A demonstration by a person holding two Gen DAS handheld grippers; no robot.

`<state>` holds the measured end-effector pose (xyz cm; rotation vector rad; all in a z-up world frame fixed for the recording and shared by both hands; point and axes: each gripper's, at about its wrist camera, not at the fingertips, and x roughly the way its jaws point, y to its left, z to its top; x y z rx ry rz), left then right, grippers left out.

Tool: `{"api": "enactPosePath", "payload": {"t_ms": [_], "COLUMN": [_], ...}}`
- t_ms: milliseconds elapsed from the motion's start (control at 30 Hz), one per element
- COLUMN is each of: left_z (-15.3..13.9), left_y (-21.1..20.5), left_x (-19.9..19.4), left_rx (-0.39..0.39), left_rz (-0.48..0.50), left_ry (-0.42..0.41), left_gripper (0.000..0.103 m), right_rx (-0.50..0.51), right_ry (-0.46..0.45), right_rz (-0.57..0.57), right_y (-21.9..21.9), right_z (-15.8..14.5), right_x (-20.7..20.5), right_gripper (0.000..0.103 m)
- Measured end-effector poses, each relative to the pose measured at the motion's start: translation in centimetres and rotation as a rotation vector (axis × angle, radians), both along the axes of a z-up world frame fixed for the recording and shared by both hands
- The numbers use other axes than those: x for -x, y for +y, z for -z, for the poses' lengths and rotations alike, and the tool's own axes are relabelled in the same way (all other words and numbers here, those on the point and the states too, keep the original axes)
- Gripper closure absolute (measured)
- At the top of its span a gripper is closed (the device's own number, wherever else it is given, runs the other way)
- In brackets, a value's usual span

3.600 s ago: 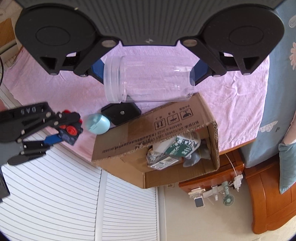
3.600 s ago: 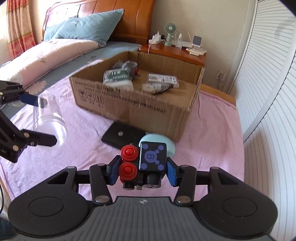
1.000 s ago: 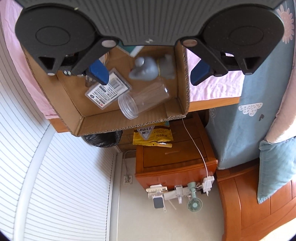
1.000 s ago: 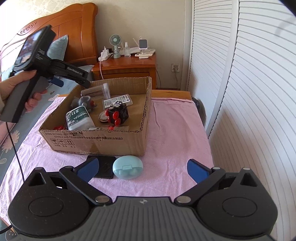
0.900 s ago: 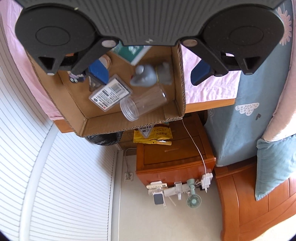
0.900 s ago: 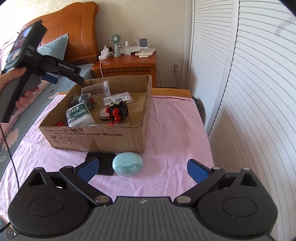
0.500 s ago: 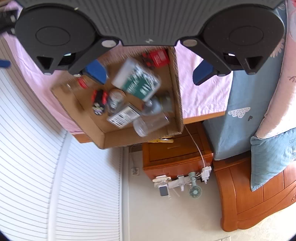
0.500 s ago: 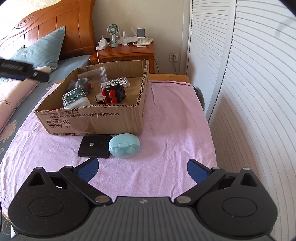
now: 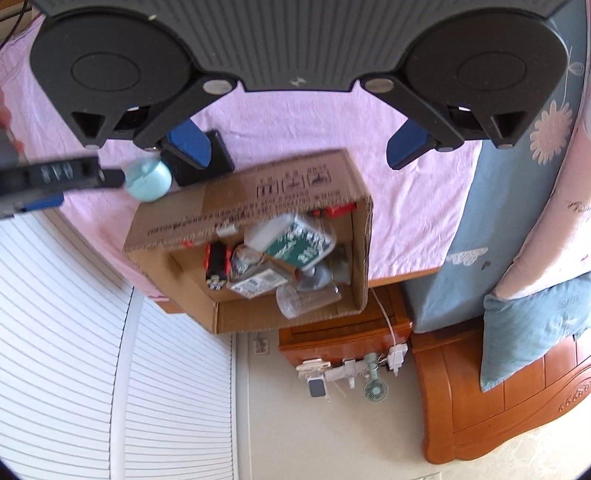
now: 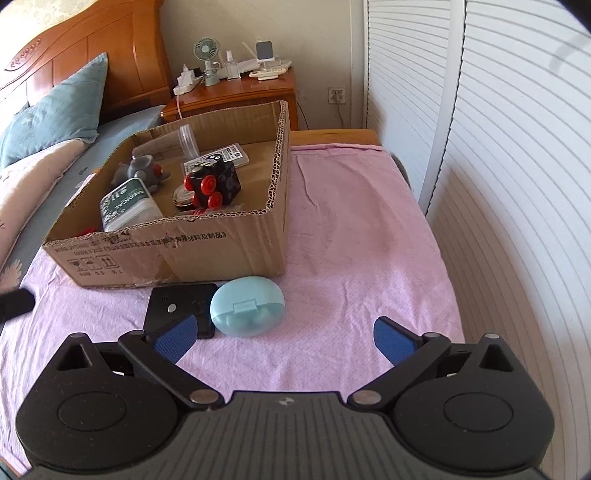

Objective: Organize rigid objects
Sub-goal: 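Move left tool to black square pad while right tool approaches light blue case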

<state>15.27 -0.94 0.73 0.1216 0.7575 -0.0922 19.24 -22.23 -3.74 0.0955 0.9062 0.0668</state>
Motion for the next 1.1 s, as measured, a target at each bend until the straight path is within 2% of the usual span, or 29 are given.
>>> {"api": "enactPosePath", "payload": {"t_ms": [267,500,700,1100], "left_z": [2.1,3.2,3.7,4.2], "left_y": [0.6,1.3,1.4,-0.2], "left_x": [0.8,0.6,0.4,-0.1], "left_rx": [0.005,0.033,0.059,0.067], "left_rz": [-0.016,-0.006,-0.002,0.036], "left_ry": [0.006,0.026,0.04,0.06], "left_gripper": [0.002,0.002,0.002,0.002], "right_rx": [0.014,0.061,0.121,0.183], "right_ry": [0.021,-0.004,-0.013,-0.017], "right_rz": [0.084,0.145,0.131,0.072], "right_y": [1.7,3.0,3.8,1.9], "right_z": [2.2,3.6,4.6,5.1], "right_x": [-3.7,-4.6,-4.5,-1.9], "right_gripper": [0.0,0.0,0.0,0.0]}}
